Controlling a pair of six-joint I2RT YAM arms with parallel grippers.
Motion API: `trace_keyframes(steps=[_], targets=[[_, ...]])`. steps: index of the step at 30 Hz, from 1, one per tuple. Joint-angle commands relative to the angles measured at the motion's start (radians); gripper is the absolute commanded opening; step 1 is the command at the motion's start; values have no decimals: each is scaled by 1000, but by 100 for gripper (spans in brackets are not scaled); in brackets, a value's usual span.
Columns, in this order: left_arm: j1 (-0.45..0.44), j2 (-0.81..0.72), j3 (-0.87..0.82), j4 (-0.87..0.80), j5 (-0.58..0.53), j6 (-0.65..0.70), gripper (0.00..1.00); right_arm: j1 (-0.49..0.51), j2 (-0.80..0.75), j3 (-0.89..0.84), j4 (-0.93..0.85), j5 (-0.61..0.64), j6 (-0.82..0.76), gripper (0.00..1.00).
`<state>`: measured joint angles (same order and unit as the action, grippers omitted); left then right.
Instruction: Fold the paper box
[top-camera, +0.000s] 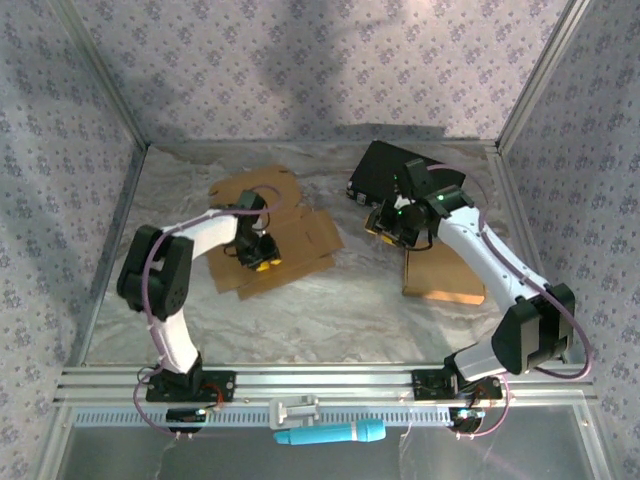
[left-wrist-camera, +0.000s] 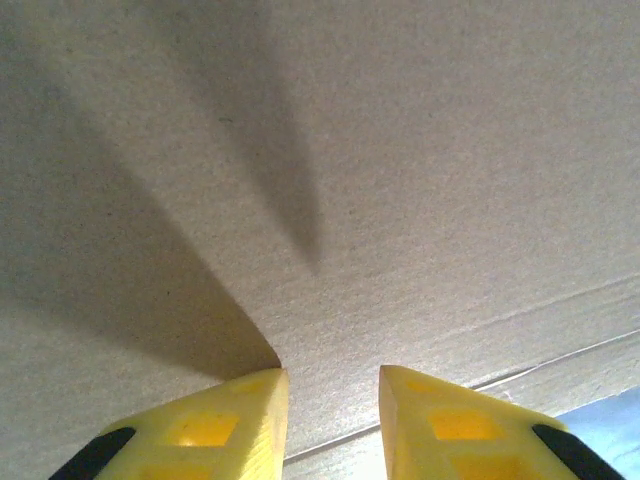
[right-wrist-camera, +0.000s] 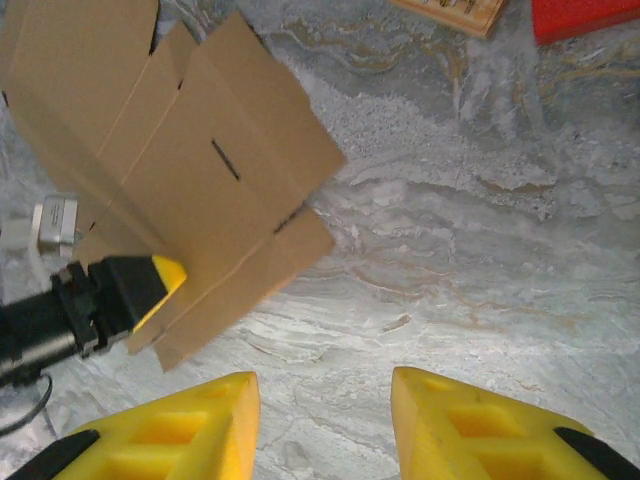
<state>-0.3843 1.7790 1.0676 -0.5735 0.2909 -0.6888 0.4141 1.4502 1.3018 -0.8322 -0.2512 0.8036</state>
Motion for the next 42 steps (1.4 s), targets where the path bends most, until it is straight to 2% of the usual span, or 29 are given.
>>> trace_keyframes(steps=[1,5,7,10,13,16,21,28,33,42], targets=[[-25,-95,-135,26,3,0,30,28,35,-31,23,-17,-21,40],[-62,-170,-182,83,50,-47,33,69,49,-129,134,-59,51,40],[-89,-173,-145,93,67,-75,33,100,32,-243,313,-101,161,42],[-113,-169,-85,78,73,-114,34,146,8,-408,595,-72,316,45],[-105,-197,-30,41,50,-119,36,149,36,-512,810,-57,433,46],[-60,-182,35,1,55,-81,37,137,60,-552,925,-28,482,46],[30,-72,120,-58,47,25,36,138,140,-572,1033,-36,571,45],[103,11,205,-98,-88,134,36,169,177,-654,1154,-3,691,45],[111,91,232,-140,-120,167,35,175,201,-675,1204,9,734,44],[96,117,171,-125,-118,178,34,169,279,-707,1388,33,813,43]])
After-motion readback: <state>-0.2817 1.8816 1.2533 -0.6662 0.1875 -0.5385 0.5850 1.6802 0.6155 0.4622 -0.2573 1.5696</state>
